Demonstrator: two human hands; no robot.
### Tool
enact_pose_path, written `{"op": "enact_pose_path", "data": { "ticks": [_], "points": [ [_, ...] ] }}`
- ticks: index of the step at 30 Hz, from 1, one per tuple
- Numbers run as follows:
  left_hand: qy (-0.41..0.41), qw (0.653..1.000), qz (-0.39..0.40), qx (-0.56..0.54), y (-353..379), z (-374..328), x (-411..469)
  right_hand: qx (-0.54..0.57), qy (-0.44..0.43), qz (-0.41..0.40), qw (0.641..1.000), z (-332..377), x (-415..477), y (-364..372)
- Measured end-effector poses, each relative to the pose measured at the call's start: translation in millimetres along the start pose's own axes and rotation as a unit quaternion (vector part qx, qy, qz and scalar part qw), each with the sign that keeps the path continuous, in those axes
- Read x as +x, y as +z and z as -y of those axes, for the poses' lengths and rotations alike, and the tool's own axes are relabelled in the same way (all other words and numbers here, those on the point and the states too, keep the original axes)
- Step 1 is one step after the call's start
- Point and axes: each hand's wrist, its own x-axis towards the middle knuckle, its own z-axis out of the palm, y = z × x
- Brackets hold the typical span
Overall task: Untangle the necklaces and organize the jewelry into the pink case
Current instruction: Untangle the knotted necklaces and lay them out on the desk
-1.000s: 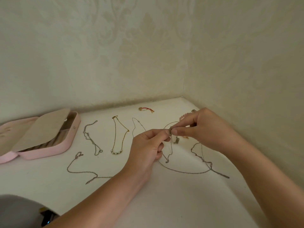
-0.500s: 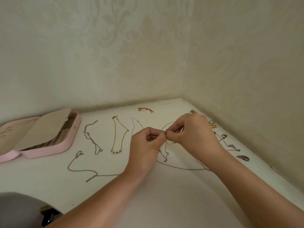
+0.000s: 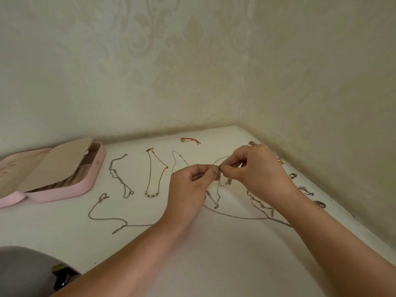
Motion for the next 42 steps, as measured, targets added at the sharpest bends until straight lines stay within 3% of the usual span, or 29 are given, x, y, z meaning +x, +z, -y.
{"op": "enact_pose_path", "data": {
  "ticks": [6,14,28,35,42],
  "points": [
    [-0.012,1.0,0.002,0.011,0.2,-0.5,0.2,-0.066,-0.025,0.003,0.998,0.3,-0.8,5.1],
    [-0.038,0.999,-0.008,0.01,-0.1,0.5,1.3,0.077,0.037,0.04,0.996,-4.8,1.6,14.8],
    [-0.037,0.996,0.052,0.057,-1.3,-1.7,1.5,0.116,0.002,0.177,0.977,-11.8,4.6,-2.8],
    [-0.028,0.999,0.04,0.009,-0.6,1.9,3.7,0.213,0.062,0.155,0.963,-16.5,7.7,7.8],
    [-0.079,0.99,0.057,-0.101,-1.6,5.6,9.5,0.311,0.068,0.173,0.932,-18.8,10.1,17.1]
  ]
}}
